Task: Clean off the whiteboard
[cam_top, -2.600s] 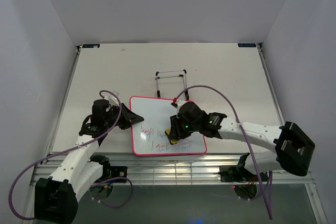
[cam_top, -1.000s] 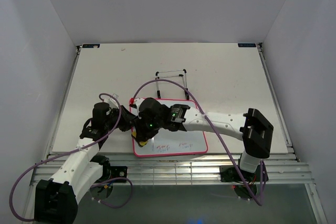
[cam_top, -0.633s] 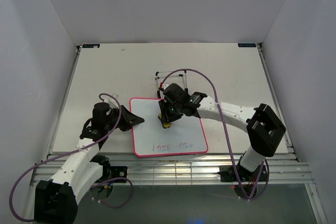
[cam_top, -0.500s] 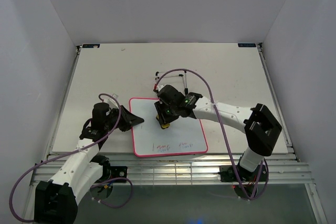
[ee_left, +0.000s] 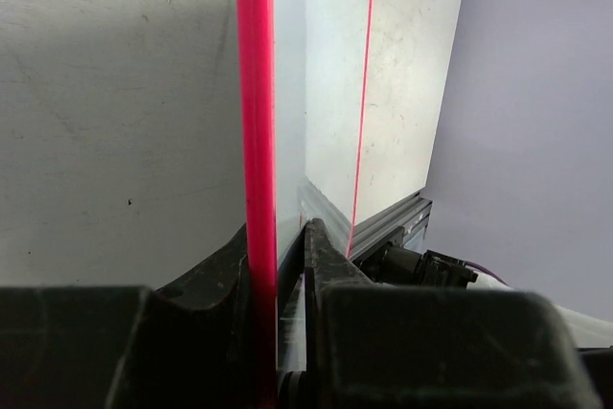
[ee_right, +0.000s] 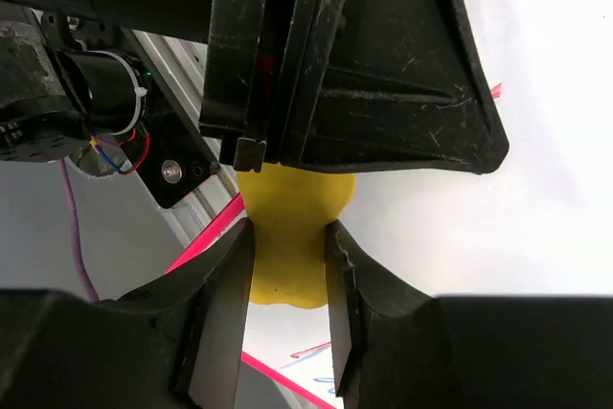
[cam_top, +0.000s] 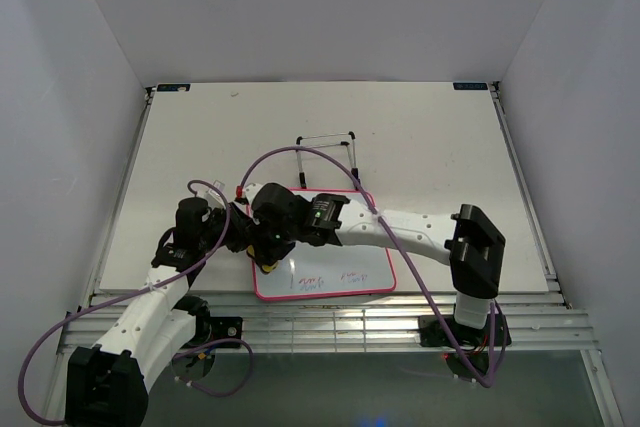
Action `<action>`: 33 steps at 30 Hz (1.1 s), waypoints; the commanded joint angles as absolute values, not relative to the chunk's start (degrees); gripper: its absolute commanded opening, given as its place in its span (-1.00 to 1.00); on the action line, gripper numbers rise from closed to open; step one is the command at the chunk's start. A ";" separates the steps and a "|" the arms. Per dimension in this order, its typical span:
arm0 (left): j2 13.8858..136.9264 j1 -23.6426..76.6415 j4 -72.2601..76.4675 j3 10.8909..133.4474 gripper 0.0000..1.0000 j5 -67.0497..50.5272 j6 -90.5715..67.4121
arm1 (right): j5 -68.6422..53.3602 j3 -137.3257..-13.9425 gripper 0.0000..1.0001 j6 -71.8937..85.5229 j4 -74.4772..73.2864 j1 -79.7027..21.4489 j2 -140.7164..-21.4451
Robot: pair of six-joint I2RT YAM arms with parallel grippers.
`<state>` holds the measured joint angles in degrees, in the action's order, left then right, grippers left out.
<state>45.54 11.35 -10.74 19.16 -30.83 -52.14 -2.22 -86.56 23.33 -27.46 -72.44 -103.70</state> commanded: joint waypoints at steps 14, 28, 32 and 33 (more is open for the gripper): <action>44.82 11.69 -10.46 19.34 -1.00 -21.62 -45.88 | 5.64 -66.71 -0.84 26.63 -29.09 -57.21 -98.88; 45.61 11.69 -9.32 19.16 -1.00 -21.00 -46.58 | -12.12 -69.96 -0.84 22.34 -18.38 -73.83 -95.98; 45.88 11.78 -8.96 19.42 -1.00 -21.36 -46.58 | -9.49 -69.79 -0.83 20.04 -20.38 -69.73 -96.94; 45.79 11.69 -8.96 19.51 -1.00 -21.36 -46.50 | -9.58 -69.26 -0.83 19.95 -20.65 -68.04 -97.20</action>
<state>45.65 11.44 -9.96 19.11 -30.85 -52.71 -6.61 -70.72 21.82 -17.34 -71.88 -93.89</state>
